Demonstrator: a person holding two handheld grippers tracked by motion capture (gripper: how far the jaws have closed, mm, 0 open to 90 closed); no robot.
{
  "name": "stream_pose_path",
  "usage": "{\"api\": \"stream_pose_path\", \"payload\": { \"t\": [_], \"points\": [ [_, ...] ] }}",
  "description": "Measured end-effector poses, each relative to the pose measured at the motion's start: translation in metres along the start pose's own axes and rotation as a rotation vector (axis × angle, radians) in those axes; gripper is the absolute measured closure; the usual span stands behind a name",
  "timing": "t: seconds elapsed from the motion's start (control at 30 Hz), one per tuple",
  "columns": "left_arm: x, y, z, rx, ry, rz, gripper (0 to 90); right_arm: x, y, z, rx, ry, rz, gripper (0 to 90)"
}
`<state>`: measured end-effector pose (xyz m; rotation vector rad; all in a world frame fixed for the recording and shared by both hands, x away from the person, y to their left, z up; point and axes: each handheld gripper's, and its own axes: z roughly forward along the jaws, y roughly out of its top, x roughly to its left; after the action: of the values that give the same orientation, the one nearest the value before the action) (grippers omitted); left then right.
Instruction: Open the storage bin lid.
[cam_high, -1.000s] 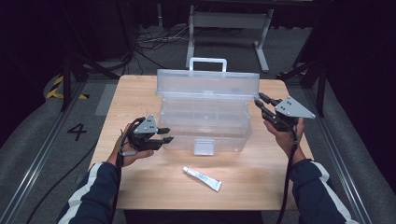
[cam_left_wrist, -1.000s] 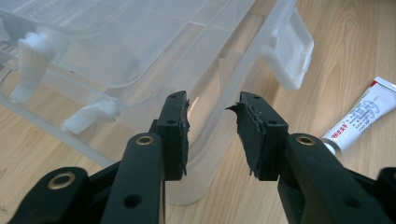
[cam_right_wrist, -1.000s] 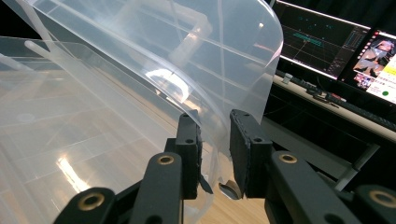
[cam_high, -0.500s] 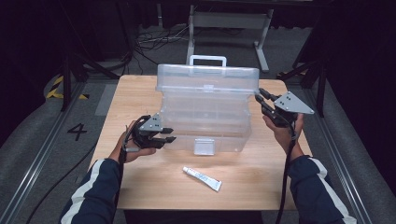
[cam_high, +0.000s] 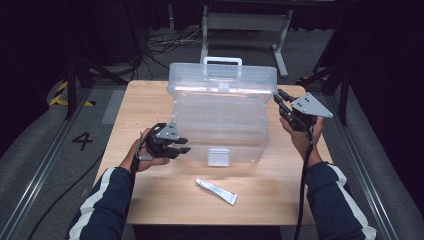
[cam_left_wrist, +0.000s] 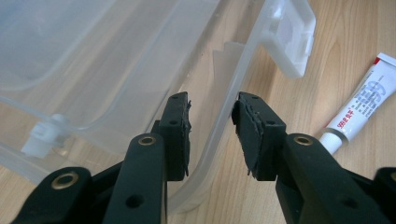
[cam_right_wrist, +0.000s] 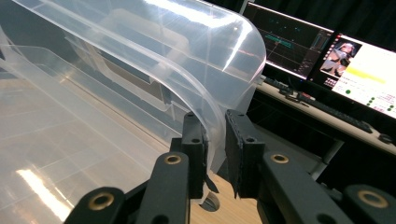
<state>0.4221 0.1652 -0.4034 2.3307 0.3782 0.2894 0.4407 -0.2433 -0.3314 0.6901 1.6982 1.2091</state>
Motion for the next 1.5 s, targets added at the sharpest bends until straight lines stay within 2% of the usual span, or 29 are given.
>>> {"api": "stream_pose_path", "payload": {
  "t": [0.2, 0.27, 0.37, 0.73, 0.87, 1.0, 1.2, 1.27, 1.5],
  "points": [
    [-0.001, 0.003, 0.003, 0.024, -0.002, 0.021, 65.7, -0.002, 0.002, 0.003, -0.001, -0.006, -0.010, 79.8],
    [-0.001, 0.004, 0.005, 0.055, 0.014, 0.038, 67.7, -0.002, 0.003, 0.004, -0.002, -0.010, -0.016, 80.0],
    [-0.001, 0.004, 0.007, 0.064, 0.016, 0.028, 68.5, -0.002, 0.003, 0.005, -0.003, -0.011, -0.023, 80.3],
    [-0.002, 0.008, 0.007, 0.101, 0.012, 0.058, 72.7, -0.008, 0.009, 0.014, 0.012, -0.023, -0.029, 81.8],
    [-0.002, 0.008, 0.007, 0.100, 0.009, 0.058, 73.2, -0.008, 0.011, 0.016, 0.017, -0.029, -0.038, 82.4],
    [0.000, 0.007, 0.008, 0.085, -0.008, 0.038, 72.5, -0.010, 0.012, 0.018, 0.017, -0.033, -0.040, 82.9],
    [0.000, 0.006, 0.008, 0.079, -0.011, 0.039, 73.0, -0.013, 0.015, 0.024, 0.022, -0.038, -0.031, 83.5],
    [0.001, 0.006, 0.010, 0.067, -0.019, 0.031, 72.8, -0.013, 0.015, 0.026, 0.021, -0.053, -0.033, 83.9],
    [0.000, 0.006, 0.009, 0.074, -0.008, 0.048, 73.7, -0.016, 0.019, 0.033, 0.030, -0.066, -0.006, 84.4]
  ]
}}
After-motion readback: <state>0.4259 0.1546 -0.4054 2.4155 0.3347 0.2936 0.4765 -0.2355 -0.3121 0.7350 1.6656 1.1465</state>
